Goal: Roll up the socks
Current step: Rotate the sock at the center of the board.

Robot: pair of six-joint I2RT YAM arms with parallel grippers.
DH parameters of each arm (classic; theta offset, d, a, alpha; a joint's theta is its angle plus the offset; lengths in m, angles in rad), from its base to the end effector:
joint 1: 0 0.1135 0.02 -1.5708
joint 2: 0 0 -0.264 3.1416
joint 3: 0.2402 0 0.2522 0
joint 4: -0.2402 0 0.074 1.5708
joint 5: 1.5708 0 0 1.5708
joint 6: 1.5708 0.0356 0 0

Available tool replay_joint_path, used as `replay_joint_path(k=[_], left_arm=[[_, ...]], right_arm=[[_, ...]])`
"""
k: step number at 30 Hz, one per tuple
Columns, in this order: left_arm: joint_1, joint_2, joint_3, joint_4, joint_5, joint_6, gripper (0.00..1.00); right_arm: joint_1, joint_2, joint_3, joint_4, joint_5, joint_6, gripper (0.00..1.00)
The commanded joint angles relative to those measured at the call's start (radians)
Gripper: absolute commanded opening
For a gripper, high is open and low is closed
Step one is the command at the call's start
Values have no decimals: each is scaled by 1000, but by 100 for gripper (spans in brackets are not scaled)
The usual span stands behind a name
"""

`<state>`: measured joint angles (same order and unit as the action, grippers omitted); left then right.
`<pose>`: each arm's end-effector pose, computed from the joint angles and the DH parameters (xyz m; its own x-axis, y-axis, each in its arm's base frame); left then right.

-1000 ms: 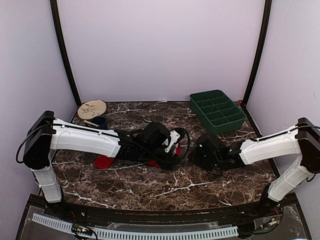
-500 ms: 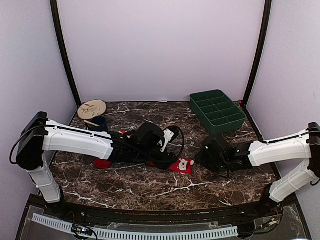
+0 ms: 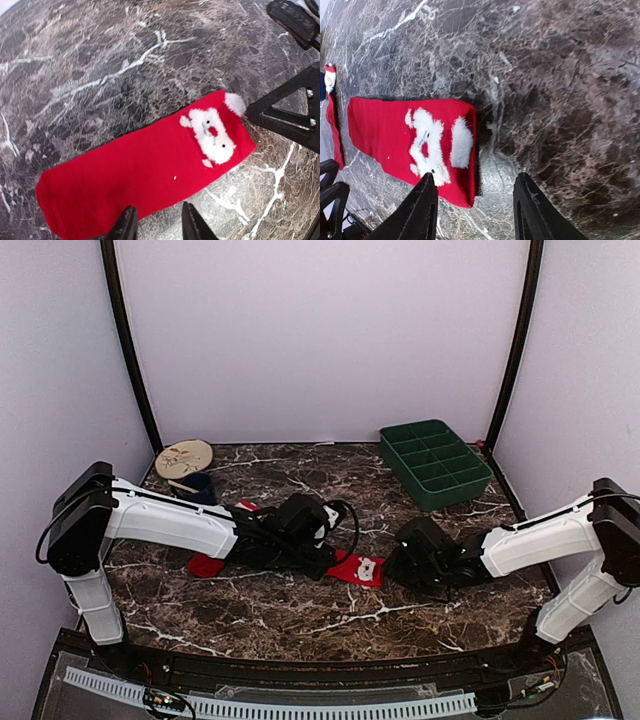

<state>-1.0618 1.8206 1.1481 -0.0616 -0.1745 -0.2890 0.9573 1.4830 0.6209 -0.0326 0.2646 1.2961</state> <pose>0.1980 -0.3421 0.1906 -0.5401 0.3919 -0.7448 0.6711 0.7346 -0.1001 0.1629 0.2151 0.1450 -0.7907 0.4907 -0.3661 0.2437 0.8009 0.5470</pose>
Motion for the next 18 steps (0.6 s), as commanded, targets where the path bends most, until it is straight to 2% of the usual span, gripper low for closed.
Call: replay_joint_path(k=[1,12,18], left_arm=[[19,9,-14,-26,25,-15,31],[54,40,-38,-96,25,-76,19],[54,35,-61,-106,27,-93,17]], right_arm=[[22,21,-15,90,-24,22,47],[74,100,19,87,-12,54,47],[82,105,35,43,7,70,40]])
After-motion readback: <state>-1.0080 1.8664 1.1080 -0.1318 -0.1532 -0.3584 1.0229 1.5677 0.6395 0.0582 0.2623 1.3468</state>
